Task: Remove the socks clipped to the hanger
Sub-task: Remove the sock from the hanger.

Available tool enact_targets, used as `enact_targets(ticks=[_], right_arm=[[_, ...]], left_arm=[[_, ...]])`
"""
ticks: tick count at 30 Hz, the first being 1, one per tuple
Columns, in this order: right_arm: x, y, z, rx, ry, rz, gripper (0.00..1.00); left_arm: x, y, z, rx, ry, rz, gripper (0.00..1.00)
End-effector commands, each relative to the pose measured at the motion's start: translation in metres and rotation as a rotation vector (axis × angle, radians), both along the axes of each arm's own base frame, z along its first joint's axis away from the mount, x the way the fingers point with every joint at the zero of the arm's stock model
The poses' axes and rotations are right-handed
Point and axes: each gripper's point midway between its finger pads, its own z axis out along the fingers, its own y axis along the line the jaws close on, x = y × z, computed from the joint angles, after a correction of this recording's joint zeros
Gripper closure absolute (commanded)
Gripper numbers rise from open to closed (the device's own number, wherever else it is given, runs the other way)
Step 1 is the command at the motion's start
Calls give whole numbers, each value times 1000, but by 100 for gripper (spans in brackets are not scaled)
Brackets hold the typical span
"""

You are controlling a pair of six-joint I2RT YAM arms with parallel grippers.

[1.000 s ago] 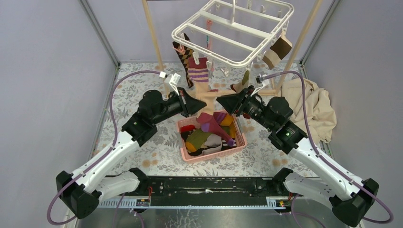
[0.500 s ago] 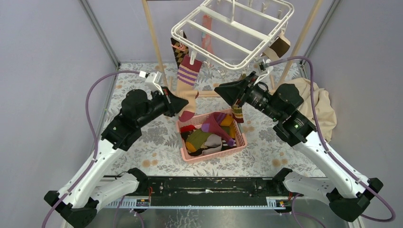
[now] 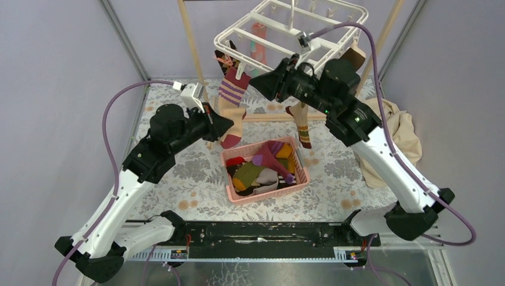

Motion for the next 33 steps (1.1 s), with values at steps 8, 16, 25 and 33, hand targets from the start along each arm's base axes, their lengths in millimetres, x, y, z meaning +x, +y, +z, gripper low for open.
enact_targets(ticks=[8,16,25,33], right_arm=[[42,-11,-19,-178,28,-204,63],[56,-40,-17,-256,-15,-356,62],[65,-67,-19,-313,-38,-466,59],[75,-99,-27,-333,-21,-534,57]], left_arm=[[-2,-11,11,0,-17,-79,96],[-5,-23,14,-27,-22,-147,96],[-13,-41,16,-75,-7,-252,96],[-15,-65,25,-130,-7,-336,96]])
